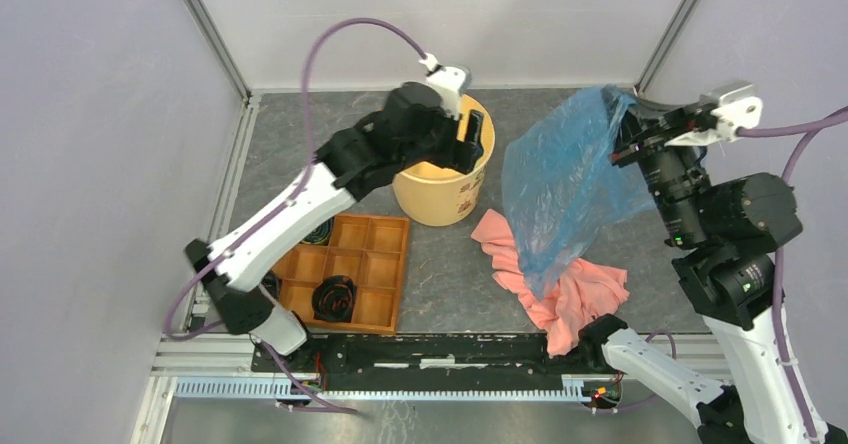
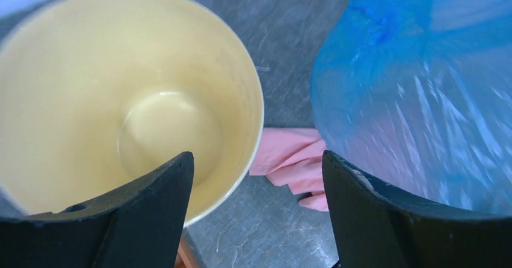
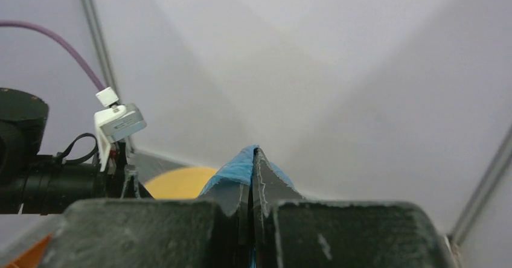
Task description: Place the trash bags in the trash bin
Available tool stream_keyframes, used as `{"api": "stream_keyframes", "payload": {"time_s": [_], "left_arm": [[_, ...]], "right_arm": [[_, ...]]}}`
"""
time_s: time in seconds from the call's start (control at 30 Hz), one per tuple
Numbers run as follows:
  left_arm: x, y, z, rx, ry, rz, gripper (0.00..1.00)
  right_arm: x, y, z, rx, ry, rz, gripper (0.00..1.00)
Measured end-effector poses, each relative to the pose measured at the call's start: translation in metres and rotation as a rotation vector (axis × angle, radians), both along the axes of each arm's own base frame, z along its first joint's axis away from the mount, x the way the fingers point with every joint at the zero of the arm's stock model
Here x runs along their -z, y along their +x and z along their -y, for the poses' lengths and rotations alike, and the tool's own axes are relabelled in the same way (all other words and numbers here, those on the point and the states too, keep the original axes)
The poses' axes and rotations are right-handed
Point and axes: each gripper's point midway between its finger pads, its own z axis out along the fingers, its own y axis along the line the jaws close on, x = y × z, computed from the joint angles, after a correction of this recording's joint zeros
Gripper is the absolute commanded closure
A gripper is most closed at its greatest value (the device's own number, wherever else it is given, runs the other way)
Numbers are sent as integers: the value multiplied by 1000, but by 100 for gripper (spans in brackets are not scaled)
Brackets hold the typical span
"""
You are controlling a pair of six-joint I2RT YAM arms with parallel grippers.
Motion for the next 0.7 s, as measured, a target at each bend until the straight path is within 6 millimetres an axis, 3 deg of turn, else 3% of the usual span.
{"api": "stream_keyframes", "payload": {"time_s": [0.1,0.23,0.33,0.5,0.7], "left_arm": [[-50,-18,-23,-2,-103,86,5],[-112,-46,-65,-28,-258,223,4],[-137,-54,-93,-91,-319,294,6],[-148,-47,-124,-232,-324,344,7],[-106,-39,-134,-302,-233,312,13]], "right_arm": [[-37,-6,-12,-79,61,70,99],[-80,-5,-42,-232,132,143,99],[-100,3,-69,-346,167,166,99],[-117,27,-115,-528,222,159,99],[-110,53,-151,-648,258,92,99]]}}
